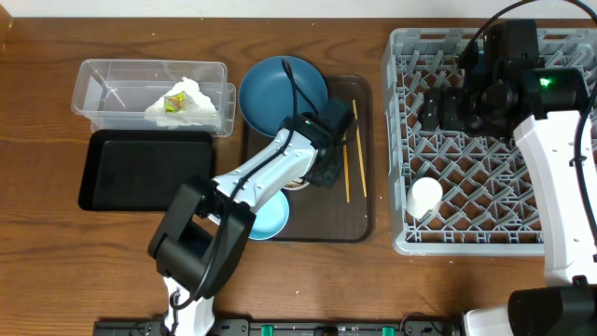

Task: Sort waste into correct bins and load items into the dishwasher rack
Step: 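Tip the pink bowl over the black tray to pour out rice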

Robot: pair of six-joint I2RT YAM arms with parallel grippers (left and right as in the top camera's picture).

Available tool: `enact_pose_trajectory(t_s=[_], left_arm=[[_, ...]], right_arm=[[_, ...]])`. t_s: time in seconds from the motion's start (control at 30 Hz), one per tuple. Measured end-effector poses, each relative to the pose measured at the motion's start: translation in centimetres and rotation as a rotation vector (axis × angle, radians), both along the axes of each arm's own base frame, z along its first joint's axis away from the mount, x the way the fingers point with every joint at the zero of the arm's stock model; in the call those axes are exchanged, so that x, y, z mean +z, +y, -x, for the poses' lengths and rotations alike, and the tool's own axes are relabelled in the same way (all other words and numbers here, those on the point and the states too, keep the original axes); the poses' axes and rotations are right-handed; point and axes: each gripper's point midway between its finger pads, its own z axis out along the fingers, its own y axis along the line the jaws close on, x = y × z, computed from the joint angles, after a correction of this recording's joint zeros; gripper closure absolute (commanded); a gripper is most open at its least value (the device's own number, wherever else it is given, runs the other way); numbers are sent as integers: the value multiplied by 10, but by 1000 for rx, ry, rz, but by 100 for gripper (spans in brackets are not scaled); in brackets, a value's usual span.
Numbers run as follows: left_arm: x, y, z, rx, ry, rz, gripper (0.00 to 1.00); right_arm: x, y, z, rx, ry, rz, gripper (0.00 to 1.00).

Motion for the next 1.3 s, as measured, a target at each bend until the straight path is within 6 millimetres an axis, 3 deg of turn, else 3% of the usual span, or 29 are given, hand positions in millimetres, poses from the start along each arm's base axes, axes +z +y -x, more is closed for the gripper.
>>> enact_pose_trajectory(t_s=[0.2, 0.37, 0.47, 0.63, 0.77, 0.9, 1.1, 1.3], left_arm=[[27, -12, 10, -3, 19, 103, 94], [73, -13, 15, 30, -24, 199, 94], [110, 7, 12, 98, -66, 250, 94], [144, 78, 2, 295, -93, 264, 94], [143, 141, 1, 478, -39, 241, 94], [140, 182, -6, 580, -10, 314, 94], [120, 222, -5, 667, 46, 476, 94], [106, 248, -10, 717, 96, 722, 94]], right_arm=[[0, 0, 0, 0, 0, 0, 4], [0, 0, 0, 1, -1, 0, 5], [0, 0, 0, 1, -1, 0, 5], [0, 0, 0, 3, -1, 1, 5], [0, 0, 0, 3, -2, 1, 5], [0, 0, -1, 3, -3, 1, 5], [1, 0, -2, 4, -11, 0, 5], [1, 0, -2, 3, -11, 0, 4]])
